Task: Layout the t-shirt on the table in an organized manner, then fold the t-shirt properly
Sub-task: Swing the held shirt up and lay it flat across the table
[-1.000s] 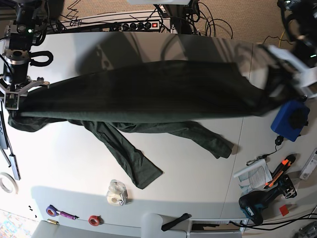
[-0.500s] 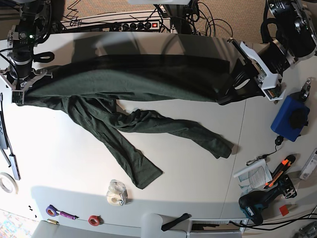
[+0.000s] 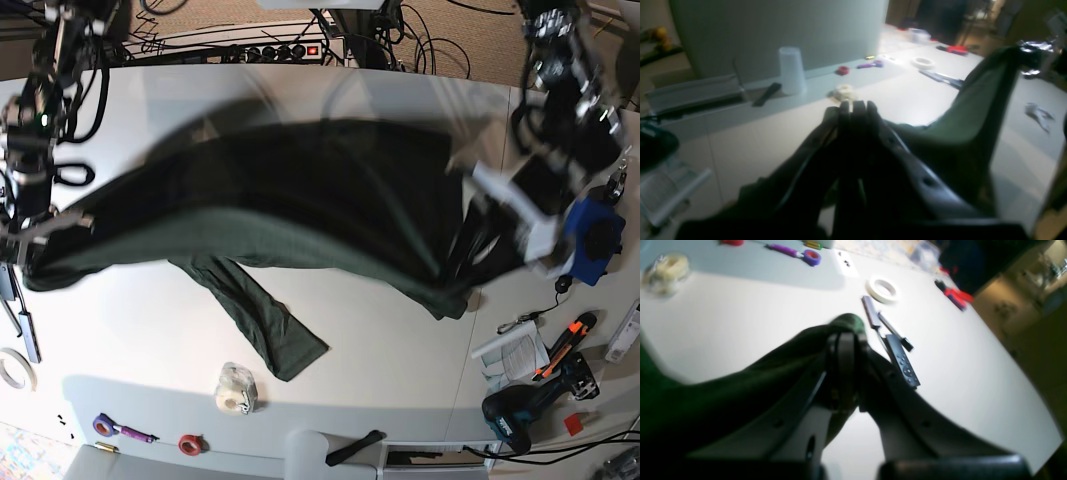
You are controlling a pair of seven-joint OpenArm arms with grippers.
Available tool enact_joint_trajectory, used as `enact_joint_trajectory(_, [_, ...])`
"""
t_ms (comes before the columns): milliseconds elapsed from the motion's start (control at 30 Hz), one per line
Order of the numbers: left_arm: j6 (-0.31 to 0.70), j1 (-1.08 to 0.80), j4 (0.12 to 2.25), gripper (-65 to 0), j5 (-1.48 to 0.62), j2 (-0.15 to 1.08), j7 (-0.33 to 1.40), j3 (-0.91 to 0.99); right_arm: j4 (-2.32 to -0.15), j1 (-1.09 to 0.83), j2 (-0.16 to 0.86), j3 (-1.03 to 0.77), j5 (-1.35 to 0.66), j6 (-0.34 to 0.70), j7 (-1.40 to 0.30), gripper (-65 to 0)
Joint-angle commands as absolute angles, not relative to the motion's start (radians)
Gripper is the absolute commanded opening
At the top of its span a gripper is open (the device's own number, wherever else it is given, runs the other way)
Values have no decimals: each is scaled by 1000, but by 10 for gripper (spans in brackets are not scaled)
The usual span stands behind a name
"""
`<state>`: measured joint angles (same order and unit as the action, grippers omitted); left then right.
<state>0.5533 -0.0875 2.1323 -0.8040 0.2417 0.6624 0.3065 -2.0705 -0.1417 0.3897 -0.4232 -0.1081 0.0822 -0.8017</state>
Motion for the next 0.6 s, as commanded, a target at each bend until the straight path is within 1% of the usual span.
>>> enact_joint_trajectory(0, [540, -48, 2106, -650, -781, 249, 602, 267, -2038, -96, 405, -418, -97, 75, -756, -650])
enact_joint_trajectory(133, [511, 93, 1905, -650, -627, 249, 542, 119, -1839, 68, 405, -344, -97, 76, -698, -650])
enact_joint_trajectory(233, [509, 226, 1767, -650, -581, 249, 513, 44, -1699, 203, 405, -266, -96, 77, -667, -650])
enact_joint_trajectory(333, [476, 351, 1705, -650, -571, 249, 516, 24, -1596, 326, 405, -203, -70, 71, -629, -650])
enact_joint_trajectory(400, [443, 411, 1704, -650, -544, 250, 516, 31, -1560, 388, 405, -179, -59, 41, -617, -650])
enact_joint_trajectory(500, [411, 479, 1704, -650, -535, 250, 515, 49, -1549, 442, 404, -171, -49, -36, -599, -650])
enact_joint_trajectory(567, [385, 516, 1703, -650, -535, 250, 515, 50, -1549, 459, 400, -172, -2, -93, -586, -650])
